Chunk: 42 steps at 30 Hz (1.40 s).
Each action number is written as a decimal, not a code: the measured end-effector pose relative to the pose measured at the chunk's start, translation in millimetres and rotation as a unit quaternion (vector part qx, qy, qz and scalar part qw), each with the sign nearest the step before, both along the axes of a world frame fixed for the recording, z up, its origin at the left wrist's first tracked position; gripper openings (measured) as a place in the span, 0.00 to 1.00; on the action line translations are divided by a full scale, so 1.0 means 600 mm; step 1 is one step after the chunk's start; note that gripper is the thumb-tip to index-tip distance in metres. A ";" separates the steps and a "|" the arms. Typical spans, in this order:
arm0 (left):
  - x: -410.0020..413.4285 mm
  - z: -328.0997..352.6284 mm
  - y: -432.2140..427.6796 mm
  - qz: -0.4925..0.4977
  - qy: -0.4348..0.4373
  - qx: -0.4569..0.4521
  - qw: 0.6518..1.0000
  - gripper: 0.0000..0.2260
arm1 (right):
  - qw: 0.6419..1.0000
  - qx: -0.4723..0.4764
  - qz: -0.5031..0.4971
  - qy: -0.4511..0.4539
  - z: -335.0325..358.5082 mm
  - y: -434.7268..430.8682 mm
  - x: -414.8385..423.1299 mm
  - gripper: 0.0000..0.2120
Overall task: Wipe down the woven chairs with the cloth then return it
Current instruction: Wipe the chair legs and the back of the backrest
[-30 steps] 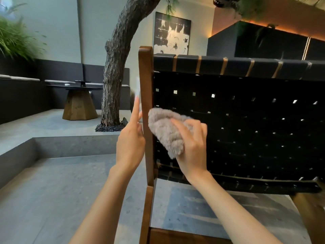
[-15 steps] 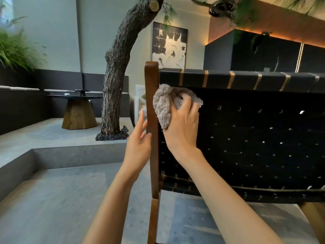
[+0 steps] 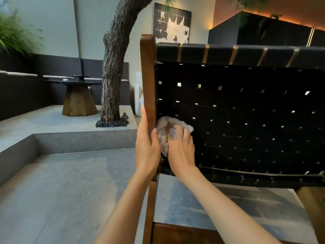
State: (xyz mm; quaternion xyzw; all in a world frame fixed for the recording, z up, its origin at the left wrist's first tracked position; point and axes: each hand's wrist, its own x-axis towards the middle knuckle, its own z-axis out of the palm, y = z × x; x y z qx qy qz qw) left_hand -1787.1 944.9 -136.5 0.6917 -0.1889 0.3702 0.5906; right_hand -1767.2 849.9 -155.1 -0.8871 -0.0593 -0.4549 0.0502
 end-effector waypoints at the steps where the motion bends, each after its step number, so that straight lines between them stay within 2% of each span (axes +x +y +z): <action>1: 0.000 -0.011 -0.001 0.005 0.004 0.002 1.000 0.29 | 1.000 -0.011 -0.013 0.026 -0.025 -0.003 0.003 0.24; 6: 0.001 -0.049 0.009 0.045 -0.012 0.040 0.998 0.28 | 0.964 -0.092 -0.061 0.240 -0.140 -0.017 0.032 0.22; 10: 0.009 -0.077 0.005 0.099 -0.025 0.106 0.989 0.29 | 0.958 -0.128 -0.080 0.244 -0.139 -0.012 0.045 0.19; 13: 0.006 -0.097 -0.009 0.132 0.002 0.171 0.977 0.33 | 0.952 -0.167 -0.086 0.241 -0.130 -0.019 0.044 0.19; 15: 0.007 -0.113 -0.018 0.168 0.043 0.234 0.957 0.38 | 0.946 -0.192 -0.088 0.244 -0.125 -0.024 0.044 0.20; 19: 0.002 -0.156 -0.035 0.263 0.104 0.367 0.886 0.43 | 0.935 -0.196 -0.095 0.278 -0.116 -0.039 0.039 0.17; 22: -0.002 -0.177 -0.044 0.276 0.126 0.443 0.844 0.40 | 0.939 -0.181 -0.081 0.282 -0.118 -0.072 0.028 0.15; 25: 0.001 -0.187 -0.063 0.283 0.106 0.504 0.809 0.38 | 0.939 -0.187 -0.060 0.283 -0.119 -0.115 0.016 0.17; 28: 0.004 -0.184 -0.104 0.229 0.111 0.514 0.819 0.41 | 0.941 -0.185 -0.066 0.276 -0.125 -0.174 0.000 0.20; 34: -0.002 -0.198 -0.222 0.105 0.116 0.516 0.842 0.40 | 0.941 -0.212 -0.101 0.245 -0.141 -0.302 -0.033 0.32; 37: -0.006 -0.206 -0.275 0.089 0.099 0.496 0.858 0.38 | 0.935 -0.211 -0.126 0.256 -0.146 -0.368 -0.049 0.32; 42: -0.014 -0.221 -0.360 0.065 0.091 0.526 0.843 0.38 | 0.925 -0.180 -0.185 0.278 -0.148 -0.488 -0.085 0.30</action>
